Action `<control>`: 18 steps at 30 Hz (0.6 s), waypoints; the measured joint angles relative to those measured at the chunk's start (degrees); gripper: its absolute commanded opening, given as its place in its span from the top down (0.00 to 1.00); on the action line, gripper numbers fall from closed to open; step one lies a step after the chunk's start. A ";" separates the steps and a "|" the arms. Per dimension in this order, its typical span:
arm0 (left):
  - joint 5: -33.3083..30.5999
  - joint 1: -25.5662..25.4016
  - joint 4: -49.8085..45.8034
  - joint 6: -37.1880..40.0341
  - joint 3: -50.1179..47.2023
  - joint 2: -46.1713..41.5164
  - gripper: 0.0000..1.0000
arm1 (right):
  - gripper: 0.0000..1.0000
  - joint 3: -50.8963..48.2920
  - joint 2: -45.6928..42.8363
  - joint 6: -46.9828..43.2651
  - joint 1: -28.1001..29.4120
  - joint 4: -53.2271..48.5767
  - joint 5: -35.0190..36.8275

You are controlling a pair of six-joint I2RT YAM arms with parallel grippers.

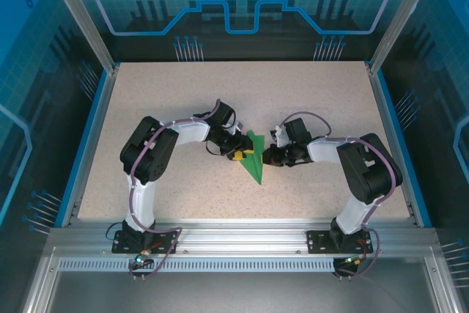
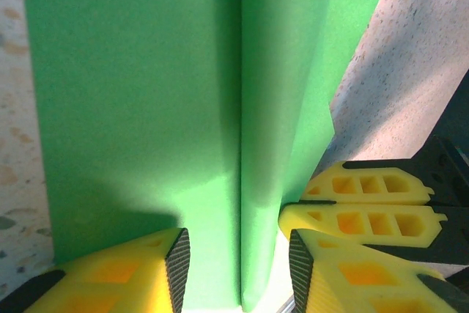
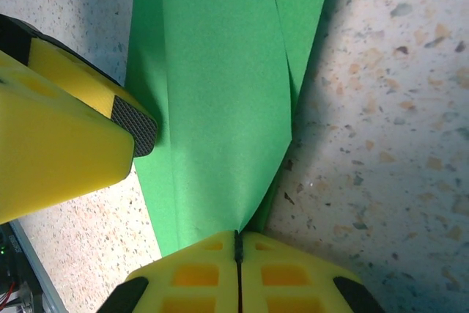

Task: Fold a paper plane with a square sheet of paper (fold left side to right side)
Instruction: Fourth fold the wing at the center of the table.

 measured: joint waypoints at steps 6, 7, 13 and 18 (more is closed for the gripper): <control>0.00 0.00 0.00 0.00 0.00 0.02 0.56 | 0.92 0.83 1.05 -0.17 0.00 -0.55 0.22; 0.00 0.00 0.00 0.00 0.00 0.02 0.57 | 0.91 0.92 1.07 -0.17 0.00 -0.63 0.22; 0.00 0.00 0.00 0.00 0.00 0.02 0.57 | 0.91 1.22 1.25 -0.20 0.00 -0.94 0.24; 0.00 0.00 0.00 0.02 0.00 0.02 0.56 | 0.92 1.84 1.70 -0.61 -0.09 -1.75 0.22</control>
